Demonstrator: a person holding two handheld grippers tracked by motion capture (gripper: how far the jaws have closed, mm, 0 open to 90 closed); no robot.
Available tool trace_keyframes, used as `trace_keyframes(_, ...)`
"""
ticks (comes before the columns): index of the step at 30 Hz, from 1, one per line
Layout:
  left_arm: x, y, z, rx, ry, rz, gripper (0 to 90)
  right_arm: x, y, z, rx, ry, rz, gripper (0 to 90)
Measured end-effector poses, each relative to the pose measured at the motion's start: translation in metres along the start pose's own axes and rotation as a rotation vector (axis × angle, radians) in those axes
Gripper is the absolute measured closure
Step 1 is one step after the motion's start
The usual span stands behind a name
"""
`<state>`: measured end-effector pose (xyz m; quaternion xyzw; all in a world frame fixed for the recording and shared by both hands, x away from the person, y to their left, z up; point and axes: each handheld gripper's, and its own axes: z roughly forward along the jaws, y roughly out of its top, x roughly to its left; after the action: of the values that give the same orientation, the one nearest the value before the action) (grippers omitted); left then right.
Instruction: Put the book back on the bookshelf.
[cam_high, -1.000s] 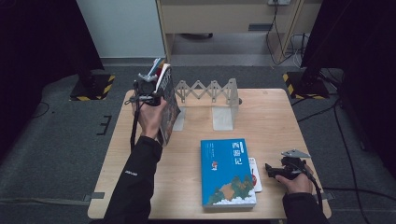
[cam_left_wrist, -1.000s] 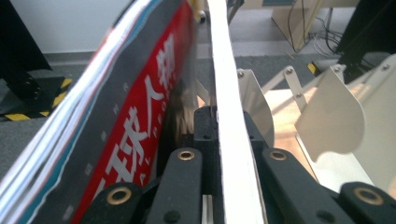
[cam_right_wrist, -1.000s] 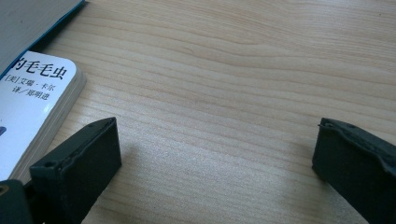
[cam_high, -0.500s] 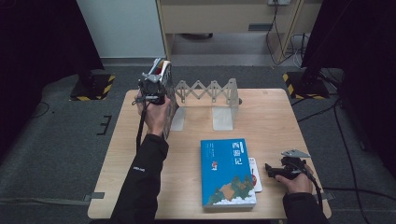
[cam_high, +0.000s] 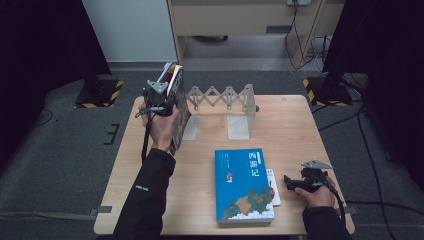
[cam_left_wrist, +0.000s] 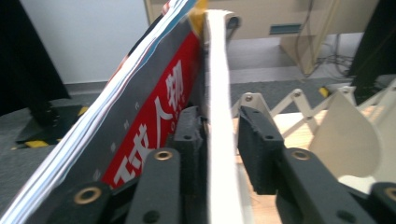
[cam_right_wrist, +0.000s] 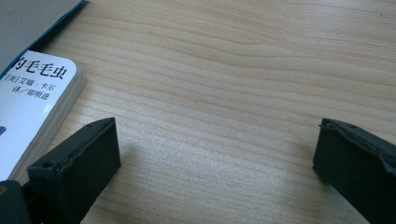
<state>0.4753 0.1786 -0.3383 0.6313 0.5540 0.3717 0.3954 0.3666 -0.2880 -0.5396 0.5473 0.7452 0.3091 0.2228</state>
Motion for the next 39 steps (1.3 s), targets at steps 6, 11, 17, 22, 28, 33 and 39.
trace_keyframes(6,-0.001,-0.010,-0.011,-0.041,-0.030,0.015,59.1,0.000,0.000,0.000,0.000,0.000,0.000,0.8)
trace_keyframes(11,-0.001,-0.015,-0.022,-0.088,-0.071,0.001,52.2,0.000,0.000,0.000,0.000,0.000,0.000,0.8)
trace_keyframes(17,0.006,-0.019,-0.035,-0.133,-0.116,-0.027,48.0,0.000,0.000,0.000,0.000,0.000,0.000,0.8)
trace_keyframes(22,0.014,-0.022,-0.045,-0.160,-0.136,-0.043,46.2,0.000,0.000,0.000,0.000,0.000,0.000,0.8)
trace_keyframes(28,0.021,-0.027,-0.057,-0.177,-0.165,-0.054,44.5,0.000,0.000,0.000,0.000,0.000,0.000,0.8)
trace_keyframes(33,0.024,-0.032,-0.068,-0.195,-0.214,-0.061,42.3,0.000,0.000,0.000,0.000,0.000,0.000,0.7)
trace_keyframes(39,0.027,-0.041,-0.080,-0.207,-0.271,-0.074,40.5,0.000,0.000,0.000,0.000,0.000,-0.001,0.6)
